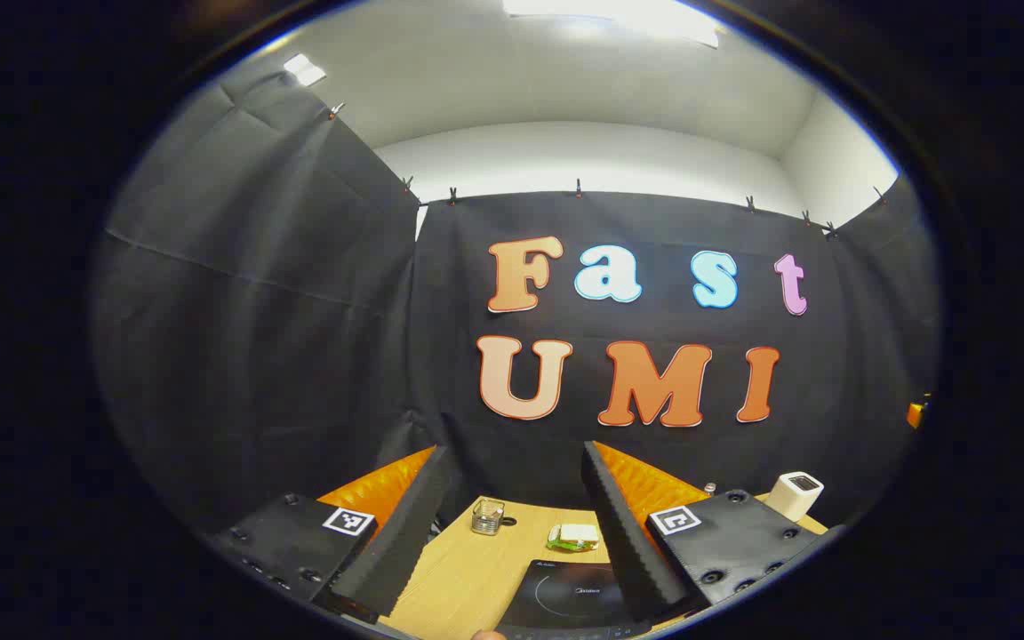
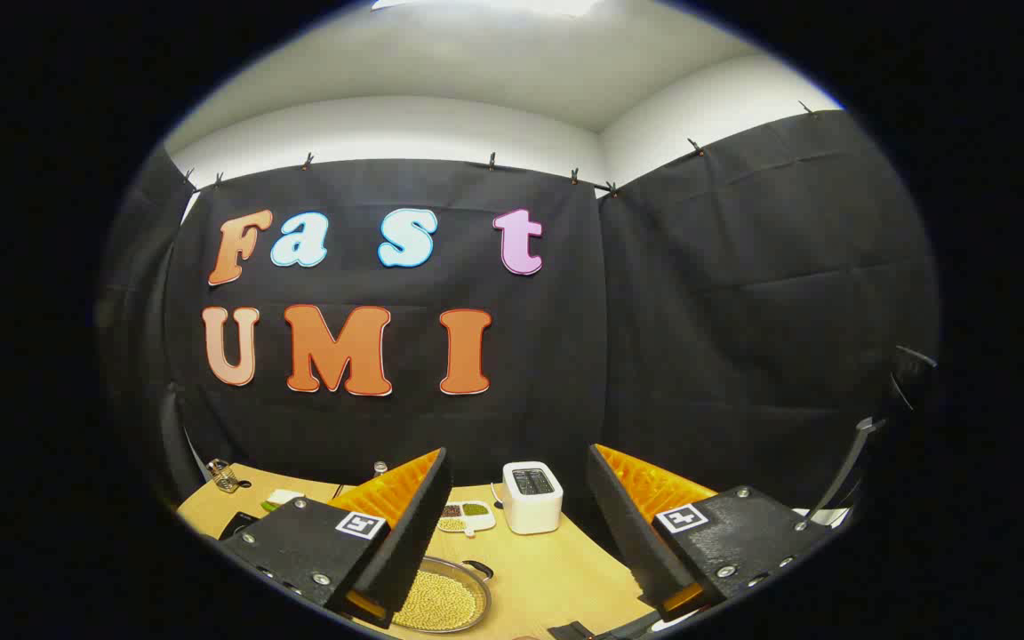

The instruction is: First push the handle of the pot to place it horizontally, then grasp the pot with both hands and set it on the induction cooktop.

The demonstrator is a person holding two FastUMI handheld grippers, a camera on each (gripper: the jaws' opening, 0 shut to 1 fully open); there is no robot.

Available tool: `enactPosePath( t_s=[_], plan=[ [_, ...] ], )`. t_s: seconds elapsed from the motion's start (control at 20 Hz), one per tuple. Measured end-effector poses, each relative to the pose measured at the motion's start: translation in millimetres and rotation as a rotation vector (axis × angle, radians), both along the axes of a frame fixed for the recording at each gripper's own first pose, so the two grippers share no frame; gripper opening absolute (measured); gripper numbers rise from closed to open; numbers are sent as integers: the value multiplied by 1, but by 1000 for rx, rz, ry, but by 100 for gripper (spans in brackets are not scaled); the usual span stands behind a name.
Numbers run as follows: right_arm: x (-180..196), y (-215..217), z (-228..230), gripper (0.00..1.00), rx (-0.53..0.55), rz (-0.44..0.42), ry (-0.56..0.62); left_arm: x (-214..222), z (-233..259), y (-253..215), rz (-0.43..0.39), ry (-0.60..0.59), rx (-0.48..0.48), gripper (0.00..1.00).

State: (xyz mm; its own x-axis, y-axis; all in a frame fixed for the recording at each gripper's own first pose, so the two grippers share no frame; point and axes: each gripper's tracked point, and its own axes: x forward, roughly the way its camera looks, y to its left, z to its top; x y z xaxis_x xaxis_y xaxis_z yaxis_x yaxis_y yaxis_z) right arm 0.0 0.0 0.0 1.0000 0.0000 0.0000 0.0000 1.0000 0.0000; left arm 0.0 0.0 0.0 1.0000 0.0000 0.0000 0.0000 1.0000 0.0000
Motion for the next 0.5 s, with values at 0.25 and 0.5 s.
enactPosePath(
  t_s=[0.25,0.5],
  plan=[
    [1,-4,-1,95,-1,-13,3,1,0,1,-1,10,-12,97],
    [1,-7,-2,95,1,-11,3,3,-3,1,0,19,-5,97]
  ],
)
